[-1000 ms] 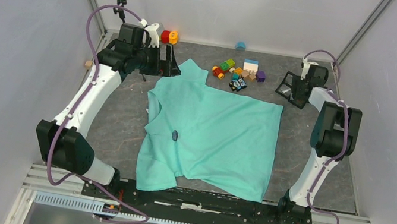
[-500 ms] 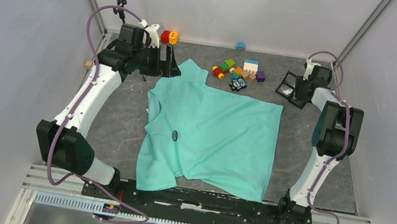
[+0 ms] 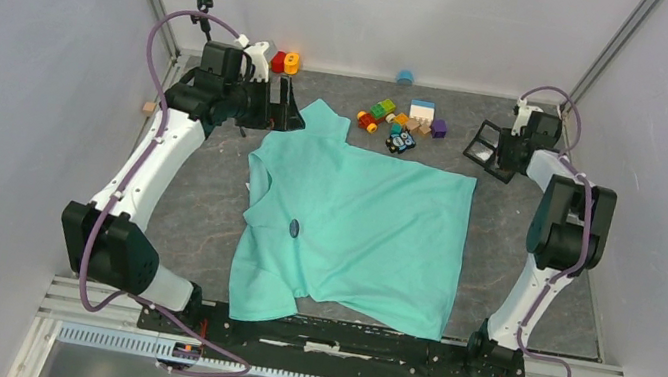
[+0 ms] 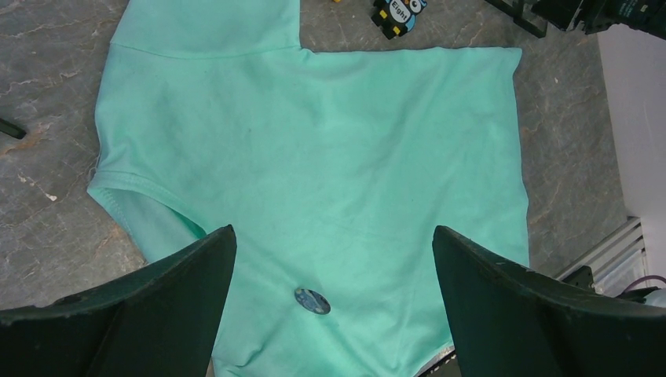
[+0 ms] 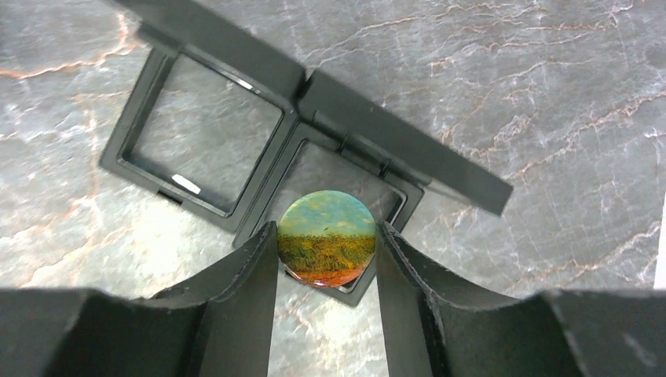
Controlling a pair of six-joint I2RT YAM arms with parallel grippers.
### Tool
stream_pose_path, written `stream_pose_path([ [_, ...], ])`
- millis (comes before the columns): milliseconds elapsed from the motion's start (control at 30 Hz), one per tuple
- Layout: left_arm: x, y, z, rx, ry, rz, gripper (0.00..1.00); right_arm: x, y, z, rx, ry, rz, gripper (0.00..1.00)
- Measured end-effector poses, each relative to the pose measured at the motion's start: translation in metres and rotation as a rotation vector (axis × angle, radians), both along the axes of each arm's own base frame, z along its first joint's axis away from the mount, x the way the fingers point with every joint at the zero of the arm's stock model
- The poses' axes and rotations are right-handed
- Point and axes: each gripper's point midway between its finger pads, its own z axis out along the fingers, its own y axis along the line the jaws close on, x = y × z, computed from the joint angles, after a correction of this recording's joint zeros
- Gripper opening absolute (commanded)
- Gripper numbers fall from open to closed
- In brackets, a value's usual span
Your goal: Pin the brooch onto the clothing
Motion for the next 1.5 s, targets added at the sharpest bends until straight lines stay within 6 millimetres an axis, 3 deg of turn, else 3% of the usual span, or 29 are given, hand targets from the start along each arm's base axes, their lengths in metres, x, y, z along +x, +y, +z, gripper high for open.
stream_pose_path([
  [267, 0.001, -0.002, 0.001, -0.011, -0.008, -0.010, 1.00, -0.020, 0.012, 0.031, 0.032, -0.052, 0.013, 0.39],
  [433, 0.001, -0.004, -0.004, -0.018, -0.003, -0.015, 1.00, -0.040, 0.032, 0.029, 0.061, -0.050, 0.040, 0.39],
  [533, 0.001, -0.007, -0.009, -0.037, 0.000, -0.024, 1.00, -0.058, 0.063, 0.023, 0.070, -0.029, 0.097, 0.38],
  [767, -0.015, -0.018, -0.053, -0.100, 0.107, -0.038, 0.99, -0.110, 0.179, 0.022, 0.075, -0.032, 0.370, 0.38],
  [933, -0.050, -0.030, -0.099, -0.166, 0.236, -0.032, 0.99, -0.157, 0.249, 0.029, 0.110, -0.085, 0.558, 0.38],
  [1067, -0.085, -0.054, -0.128, -0.241, 0.320, -0.054, 0.97, -0.198, 0.298, 0.030, 0.153, -0.134, 0.702, 0.38],
  [1167, -0.113, -0.077, -0.149, -0.293, 0.399, -0.087, 0.96, -0.228, 0.327, 0.028, 0.182, -0.159, 0.806, 0.38],
  [1267, -0.135, -0.096, -0.157, -0.335, 0.447, -0.121, 0.92, -0.248, 0.346, 0.025, 0.201, -0.178, 0.878, 0.38],
  [1500, -0.141, -0.117, -0.153, -0.438, 0.459, -0.132, 0.69, -0.271, 0.375, 0.040, 0.248, -0.253, 0.973, 0.38],
])
